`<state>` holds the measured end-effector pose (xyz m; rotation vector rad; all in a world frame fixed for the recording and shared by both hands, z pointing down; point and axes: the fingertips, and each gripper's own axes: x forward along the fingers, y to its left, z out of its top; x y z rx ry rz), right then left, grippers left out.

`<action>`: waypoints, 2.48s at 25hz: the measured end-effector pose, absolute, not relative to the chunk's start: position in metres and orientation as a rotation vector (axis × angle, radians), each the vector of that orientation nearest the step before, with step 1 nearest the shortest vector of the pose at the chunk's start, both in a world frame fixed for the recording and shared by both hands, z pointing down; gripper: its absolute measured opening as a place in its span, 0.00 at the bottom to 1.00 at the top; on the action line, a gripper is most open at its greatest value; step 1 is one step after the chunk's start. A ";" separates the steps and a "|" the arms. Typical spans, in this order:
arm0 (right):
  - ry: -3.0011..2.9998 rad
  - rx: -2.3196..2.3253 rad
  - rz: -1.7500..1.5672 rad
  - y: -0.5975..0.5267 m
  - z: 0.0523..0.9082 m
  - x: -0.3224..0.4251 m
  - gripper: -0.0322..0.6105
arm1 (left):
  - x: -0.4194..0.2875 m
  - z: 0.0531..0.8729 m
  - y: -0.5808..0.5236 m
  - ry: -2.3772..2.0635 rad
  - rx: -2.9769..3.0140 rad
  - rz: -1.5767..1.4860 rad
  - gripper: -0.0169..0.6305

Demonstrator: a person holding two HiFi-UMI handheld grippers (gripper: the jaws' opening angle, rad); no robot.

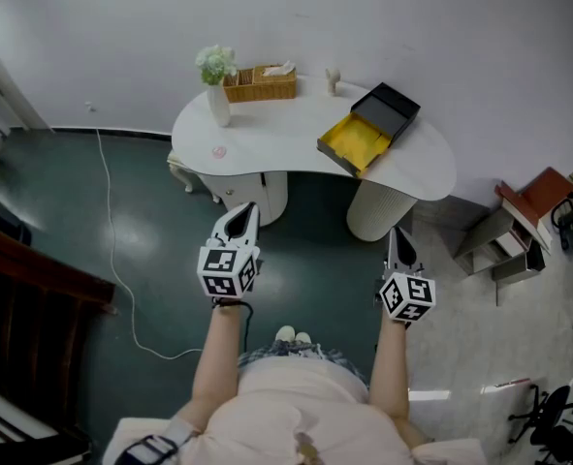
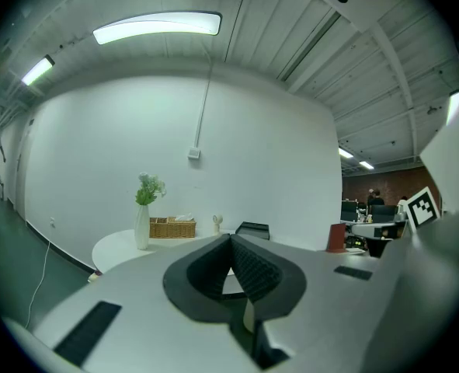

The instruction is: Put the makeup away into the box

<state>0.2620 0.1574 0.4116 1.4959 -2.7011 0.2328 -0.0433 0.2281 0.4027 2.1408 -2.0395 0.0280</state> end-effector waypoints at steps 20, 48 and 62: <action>-2.803 1.591 0.176 0.143 0.386 0.265 0.83 | -0.044 0.408 0.219 -2.036 2.135 0.043 0.07; -2.807 1.503 0.245 0.101 0.412 0.270 0.86 | -0.040 0.432 0.199 -2.090 2.032 0.059 0.07; -2.783 1.529 0.214 -0.018 0.413 0.222 0.86 | -0.083 0.434 0.057 -2.029 2.092 0.062 0.07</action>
